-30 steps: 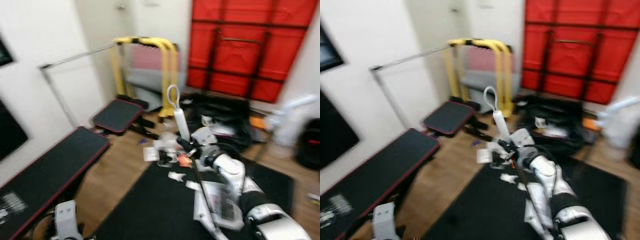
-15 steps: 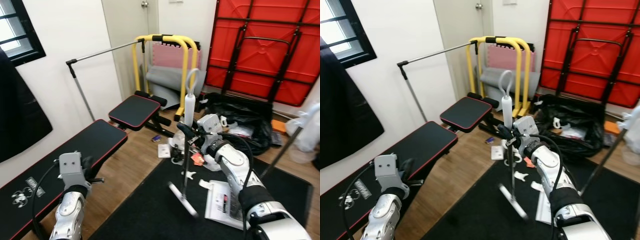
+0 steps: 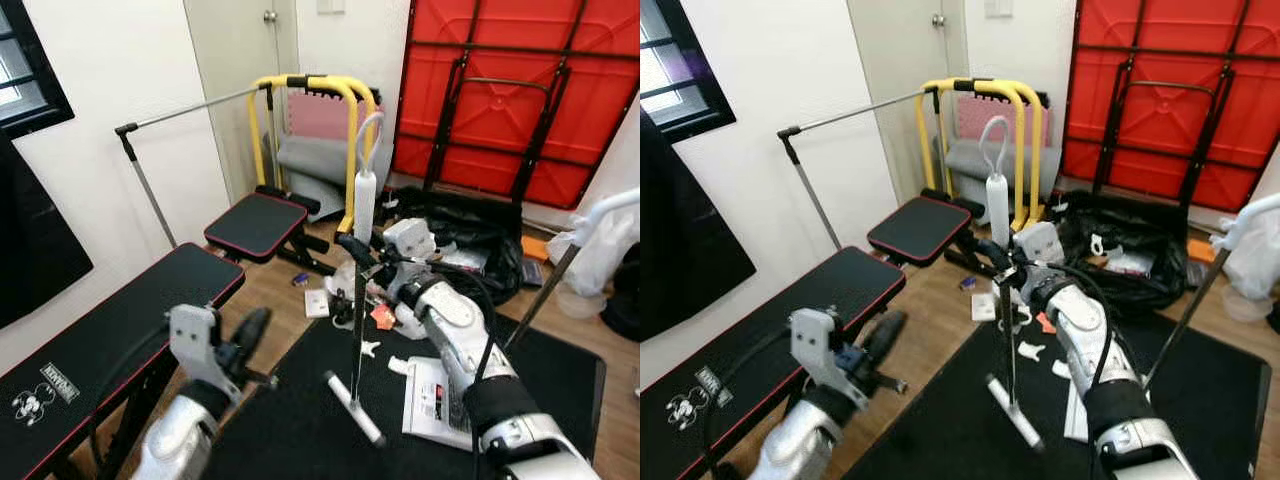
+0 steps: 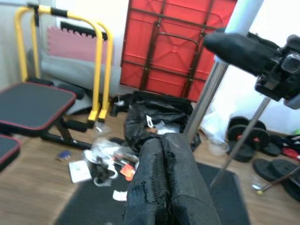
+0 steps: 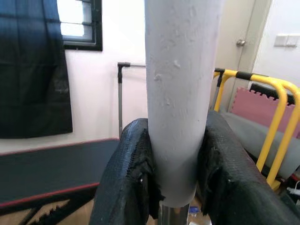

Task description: Sweep floor

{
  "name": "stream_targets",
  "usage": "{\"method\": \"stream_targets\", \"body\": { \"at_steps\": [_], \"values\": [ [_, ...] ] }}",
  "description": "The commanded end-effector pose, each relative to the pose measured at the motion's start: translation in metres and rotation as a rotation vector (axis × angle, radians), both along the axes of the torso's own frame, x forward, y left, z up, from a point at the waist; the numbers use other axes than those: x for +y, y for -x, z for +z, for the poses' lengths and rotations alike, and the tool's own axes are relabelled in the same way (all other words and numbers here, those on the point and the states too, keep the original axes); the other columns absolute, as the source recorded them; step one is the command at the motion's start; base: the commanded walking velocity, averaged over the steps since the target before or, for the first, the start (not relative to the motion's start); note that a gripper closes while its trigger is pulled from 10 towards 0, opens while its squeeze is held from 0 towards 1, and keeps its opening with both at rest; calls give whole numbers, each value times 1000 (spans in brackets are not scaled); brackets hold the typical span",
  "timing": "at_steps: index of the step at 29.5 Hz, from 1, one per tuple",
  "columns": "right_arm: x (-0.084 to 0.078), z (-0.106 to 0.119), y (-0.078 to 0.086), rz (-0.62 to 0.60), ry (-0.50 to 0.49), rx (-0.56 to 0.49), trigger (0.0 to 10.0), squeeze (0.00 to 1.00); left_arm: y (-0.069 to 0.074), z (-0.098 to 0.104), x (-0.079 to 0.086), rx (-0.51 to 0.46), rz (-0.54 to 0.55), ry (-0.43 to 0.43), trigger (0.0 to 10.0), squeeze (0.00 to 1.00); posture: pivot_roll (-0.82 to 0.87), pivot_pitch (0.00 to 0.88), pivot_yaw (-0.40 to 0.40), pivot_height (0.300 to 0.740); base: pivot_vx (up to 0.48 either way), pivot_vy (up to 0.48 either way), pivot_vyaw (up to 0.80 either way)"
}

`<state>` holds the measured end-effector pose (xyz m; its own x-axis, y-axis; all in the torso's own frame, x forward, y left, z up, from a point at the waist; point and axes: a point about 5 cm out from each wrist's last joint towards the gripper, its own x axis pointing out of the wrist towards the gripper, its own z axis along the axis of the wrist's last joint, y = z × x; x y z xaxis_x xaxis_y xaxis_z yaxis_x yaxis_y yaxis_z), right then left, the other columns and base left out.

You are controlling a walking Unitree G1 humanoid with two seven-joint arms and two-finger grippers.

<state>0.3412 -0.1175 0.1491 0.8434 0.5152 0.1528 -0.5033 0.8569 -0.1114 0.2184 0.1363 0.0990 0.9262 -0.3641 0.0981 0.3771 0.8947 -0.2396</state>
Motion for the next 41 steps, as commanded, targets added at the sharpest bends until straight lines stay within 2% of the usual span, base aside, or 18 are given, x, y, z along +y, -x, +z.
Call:
{"method": "stream_targets", "body": {
  "at_steps": [1, 18, 22, 30, 41],
  "values": [
    [0, 19, 0, -10, -27, -76, 10000, 0, -2, 3, -1, -1, -20, -7, 10000, 0, -94, 1, 5, 740, 352, 0, -800],
    [2, 31, 0, -73, -52, -90, 10000, 0, 2, 10, -2, 45, -42, -13, 10000, 0, -99, 1, 9, 740, 360, 0, -141],
    [8, 44, 0, -67, -110, -113, 10000, 0, 1, 11, -3, 43, -45, -20, 10000, 0, -99, 3, 10, 740, 369, 0, 0],
    [16, 56, -1, -75, -162, -131, 10000, 0, 3, 14, -5, 50, -45, -20, 10000, 0, -93, 9, 4, 740, 370, 0, 0],
    [16, 53, -7, -107, -220, -95, 10000, 0, 4, 18, -6, 49, -34, -25, 10000, 0, -86, 30, -1, 740, 367, 0, 0]
  ]
}}
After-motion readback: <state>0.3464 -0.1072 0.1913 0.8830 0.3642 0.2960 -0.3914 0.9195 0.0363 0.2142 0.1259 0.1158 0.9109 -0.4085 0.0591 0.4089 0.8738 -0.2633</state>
